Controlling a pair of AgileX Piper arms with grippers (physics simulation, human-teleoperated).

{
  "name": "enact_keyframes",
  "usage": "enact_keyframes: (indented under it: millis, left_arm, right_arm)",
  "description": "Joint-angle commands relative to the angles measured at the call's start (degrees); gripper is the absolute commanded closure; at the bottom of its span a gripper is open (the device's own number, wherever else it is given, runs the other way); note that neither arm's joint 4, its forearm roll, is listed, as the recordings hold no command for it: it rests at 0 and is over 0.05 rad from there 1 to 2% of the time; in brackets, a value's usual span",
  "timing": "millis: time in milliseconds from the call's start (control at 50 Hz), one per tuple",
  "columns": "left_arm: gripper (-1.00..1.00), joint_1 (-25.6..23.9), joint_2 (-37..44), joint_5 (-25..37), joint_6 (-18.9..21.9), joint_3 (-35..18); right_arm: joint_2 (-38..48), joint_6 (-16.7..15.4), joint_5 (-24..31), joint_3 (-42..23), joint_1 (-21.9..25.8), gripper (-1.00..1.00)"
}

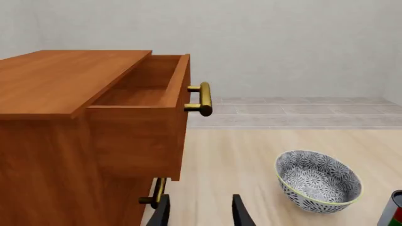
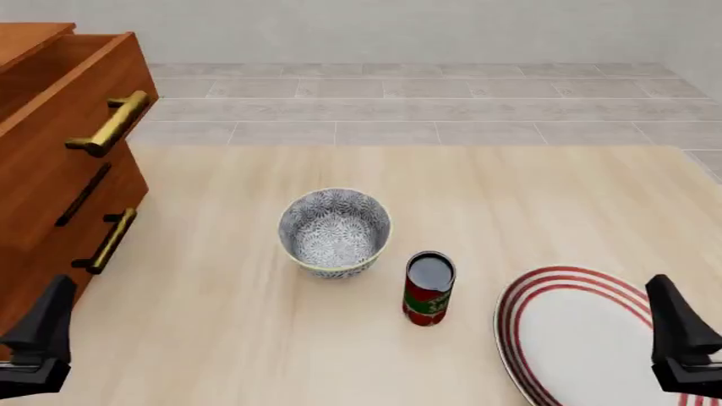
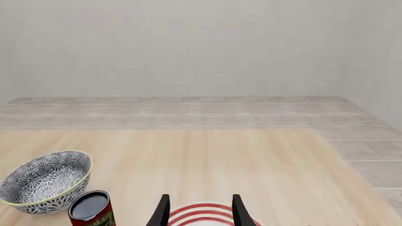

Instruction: Put the bowl on the plate.

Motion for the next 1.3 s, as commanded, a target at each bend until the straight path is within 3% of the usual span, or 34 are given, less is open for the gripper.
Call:
enact_keyframes:
  millis: [20,320,560,720,860,900,960,980,1120,1300]
  left_arm:
    - [-1.00,-0.01,0.30,-0.07,0.00,-0.17]
    - [-1.00,-0.01,0.30,-0.07,-0.01,-0.16]
    - [-1.00,-0.01,0.29,-0.08,-0.01,-0.16]
    - [-1.00,-0.01,0.31,-0.07,0.00,-0.17]
    - [-1.00,-0.01,0.31,-0.07,0.01,-0.17]
    - [-1.00,0.00,0.29,-0.07,0.00,-0.17]
    - [-1.00,0.00,0.29,-0.08,0.01,-0.17]
    - [-1.00,0.00,0.30,-0.07,-0.01,-0.16]
    - [-1.00,-0.01,0.30,-0.07,0.00,-0.17]
    - [-1.00,-0.01,0.29,-0.08,0.01,-0.17]
  right_arm:
    - [1.07,0.46,-0.24,-0.15,-0.81,-1.00]
    - [1.57,1.09,-0.25,-0.12,-1.28,-1.00]
    - [11.28,1.13,-6.09,-4.25,-1.25,-1.00]
    - [20.32,-1.16,-9.33,-10.88,3.81,-1.00]
    - [28.17,-0.60,-11.55,-15.65,7.06,-1.00]
    - [29.06,-0.34,-11.67,-16.34,7.62,-1.00]
    - [32.08,-2.89,-12.02,-18.11,10.07,-1.00]
    - [32.24,-1.97,-11.80,-18.61,10.07,-1.00]
    - [36.95,-3.47,-11.54,-21.83,11.84,-1.00]
    - [44.12,-4.27,-10.23,-27.05,18.07,-1.00]
